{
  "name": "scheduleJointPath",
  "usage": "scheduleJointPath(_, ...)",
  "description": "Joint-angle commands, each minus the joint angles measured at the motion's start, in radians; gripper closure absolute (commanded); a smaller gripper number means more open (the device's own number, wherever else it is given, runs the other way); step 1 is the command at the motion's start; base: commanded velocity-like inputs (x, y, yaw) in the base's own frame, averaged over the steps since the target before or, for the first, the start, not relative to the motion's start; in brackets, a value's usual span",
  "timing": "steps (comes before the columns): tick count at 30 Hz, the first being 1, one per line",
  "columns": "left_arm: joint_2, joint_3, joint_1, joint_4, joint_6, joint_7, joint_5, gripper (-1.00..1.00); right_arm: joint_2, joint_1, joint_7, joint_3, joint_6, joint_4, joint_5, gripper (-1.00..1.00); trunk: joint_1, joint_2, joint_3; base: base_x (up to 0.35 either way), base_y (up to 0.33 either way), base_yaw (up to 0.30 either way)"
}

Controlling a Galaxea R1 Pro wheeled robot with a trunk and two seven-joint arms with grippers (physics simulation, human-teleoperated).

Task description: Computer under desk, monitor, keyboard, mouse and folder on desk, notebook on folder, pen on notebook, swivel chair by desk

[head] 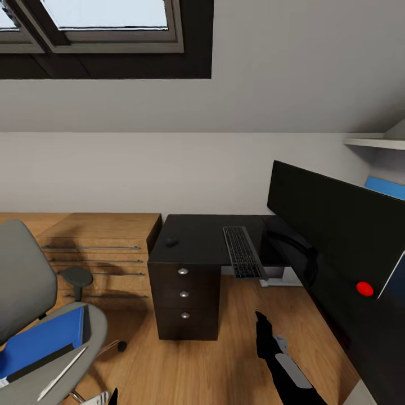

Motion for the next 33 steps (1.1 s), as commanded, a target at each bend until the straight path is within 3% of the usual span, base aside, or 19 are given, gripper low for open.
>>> scheduleJointPath(1,0.0,-0.007,-0.001,0.001,-0.002,-0.006,0.011,-1.0,0.001,-0.001,0.005,-0.002,-0.005,0.017,0.013,-1.0,-0.004,0.007,0.002,0.0,0.0,0.0)
scheduleJointPath(2,0.0,-0.007,-0.001,0.001,-0.002,-0.006,0.011,-1.0,0.001,-0.001,0.006,-0.002,-0.009,0.033,0.038,-1.0,-0.008,0.014,0.005,0.0,0.0,0.0)
scheduleJointPath(3,0.0,-0.007,-0.001,0.001,-0.002,-0.006,0.011,-1.0,0.001,-0.001,0.006,-0.003,-0.018,0.061,0.093,-1.0,-0.012,0.021,0.008,0.0,0.0,0.0)
scheduleJointPath(13,0.0,-0.007,-0.001,0.001,-0.001,-0.005,0.011,-1.0,0.0,-0.001,0.007,-0.004,-0.077,0.186,0.383,-1.0,-0.05,0.091,0.04,0.0,0.0,0.0)
scheduleJointPath(14,-0.001,-0.007,-0.001,0.001,-0.001,-0.004,0.011,-1.0,0.0,-0.001,0.008,-0.004,-0.091,0.22,0.434,-1.0,-0.054,0.098,0.043,0.0,0.0,0.0)
scheduleJointPath(19,-0.002,-0.007,-0.001,0.001,0.017,-0.004,0.011,-1.0,0.001,-0.001,0.009,-0.003,-0.131,0.303,0.562,-1.0,-0.073,0.133,0.059,0.0,0.0,0.0)
scheduleJointPath(22,-0.002,-0.008,-0.001,0.001,0.075,-0.004,0.01,-1.0,0.001,-0.001,0.011,-0.002,-0.156,0.337,0.652,-1.0,-0.085,0.154,0.068,0.0,0.0,0.0)
scheduleJointPath(23,-0.002,-0.008,-0.001,0.001,0.13,-0.005,0.01,-1.0,0.001,-0.001,0.011,0.003,-0.172,0.354,0.722,-1.0,-0.088,0.161,0.071,0.0,0.0,0.0)
scheduleJointPath(27,-0.002,-0.009,-0.001,0.0,0.237,-0.005,0.007,-1.0,0.002,-0.001,0.012,0.013,-0.203,0.394,0.874,-1.0,-0.104,0.189,0.084,0.0,0.0,0.0)
scheduleJointPath(30,-0.002,-0.01,-0.001,0.0,0.282,-0.006,0.005,-1.0,0.003,-0.001,0.012,0.017,-0.225,0.429,0.981,-1.0,-0.115,0.21,0.093,0.0,0.0,0.0)
scheduleJointPath(31,-0.002,-0.009,-0.001,0.0,0.299,-0.005,0.004,-1.0,0.004,-0.001,0.012,0.018,-0.241,0.45,1.044,-1.0,-0.119,0.217,0.096,0.0,0.0,0.0)
scheduleJointPath(33,-0.002,-0.009,-0.001,0.0,0.31,-0.005,0.004,-1.0,0.004,-0.001,0.011,0.019,-0.259,0.468,1.097,-1.0,-0.127,0.231,0.102,0.0,0.0,0.0)
